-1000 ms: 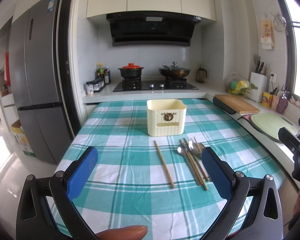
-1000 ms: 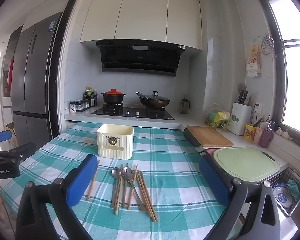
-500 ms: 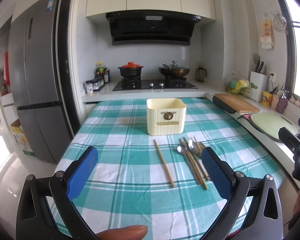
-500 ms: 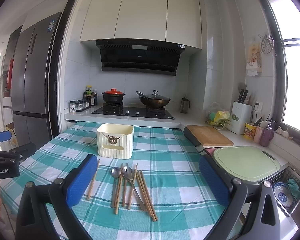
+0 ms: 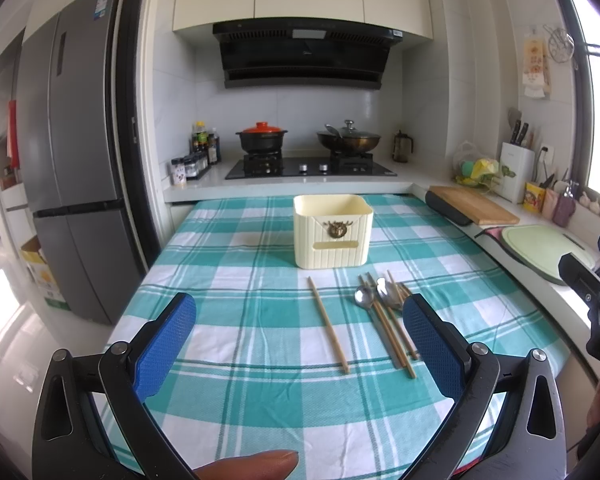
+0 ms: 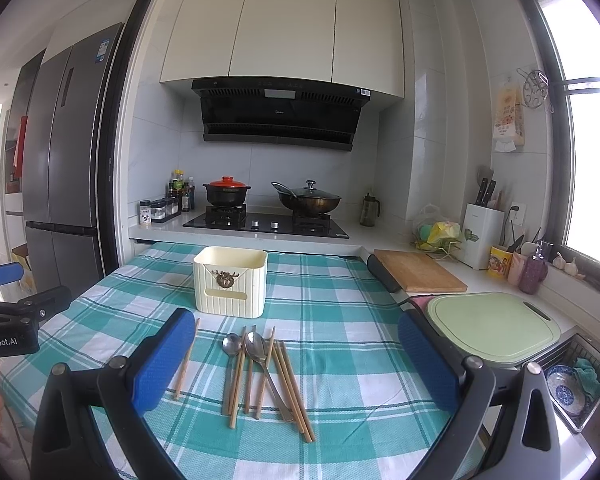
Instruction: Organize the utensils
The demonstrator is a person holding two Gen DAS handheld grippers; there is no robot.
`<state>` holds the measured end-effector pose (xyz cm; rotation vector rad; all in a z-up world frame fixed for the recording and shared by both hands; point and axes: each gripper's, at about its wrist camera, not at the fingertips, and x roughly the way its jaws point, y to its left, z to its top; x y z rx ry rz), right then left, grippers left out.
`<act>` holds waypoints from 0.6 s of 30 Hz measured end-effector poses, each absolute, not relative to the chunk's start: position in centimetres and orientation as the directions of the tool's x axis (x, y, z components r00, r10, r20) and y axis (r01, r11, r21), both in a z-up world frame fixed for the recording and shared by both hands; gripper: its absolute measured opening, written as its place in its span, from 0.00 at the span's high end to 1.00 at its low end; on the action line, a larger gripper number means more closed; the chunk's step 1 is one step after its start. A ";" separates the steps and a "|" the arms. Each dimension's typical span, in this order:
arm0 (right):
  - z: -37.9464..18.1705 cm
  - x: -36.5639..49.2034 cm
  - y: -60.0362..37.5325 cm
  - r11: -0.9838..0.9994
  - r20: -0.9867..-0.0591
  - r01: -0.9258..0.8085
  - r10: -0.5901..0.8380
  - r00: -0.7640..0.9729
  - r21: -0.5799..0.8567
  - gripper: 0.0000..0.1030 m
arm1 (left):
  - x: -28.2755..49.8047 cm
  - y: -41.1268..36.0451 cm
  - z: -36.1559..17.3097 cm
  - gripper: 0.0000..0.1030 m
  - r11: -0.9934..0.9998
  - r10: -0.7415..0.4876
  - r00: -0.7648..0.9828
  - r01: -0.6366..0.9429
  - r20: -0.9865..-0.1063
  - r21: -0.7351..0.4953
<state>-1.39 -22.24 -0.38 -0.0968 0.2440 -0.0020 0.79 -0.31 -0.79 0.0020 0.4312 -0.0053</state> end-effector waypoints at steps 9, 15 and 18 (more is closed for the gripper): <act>-0.5 -1.3 -22.4 0.996 -0.245 -0.007 -0.016 0.969 -0.093 0.00 | 0.8 -0.3 -0.9 0.00 1.000 -0.006 0.907 0.006 -0.421 -0.001; -0.5 -1.3 -22.6 0.996 -0.246 -0.006 -0.017 0.969 -0.091 0.00 | 1.0 -0.3 -1.2 0.00 1.000 -0.006 0.904 0.004 -0.427 -0.006; -0.6 -1.3 -22.6 0.996 -0.248 -0.005 -0.017 0.969 -0.091 0.00 | 1.1 -0.2 -1.3 0.00 1.000 -0.005 0.903 0.002 -0.431 -0.009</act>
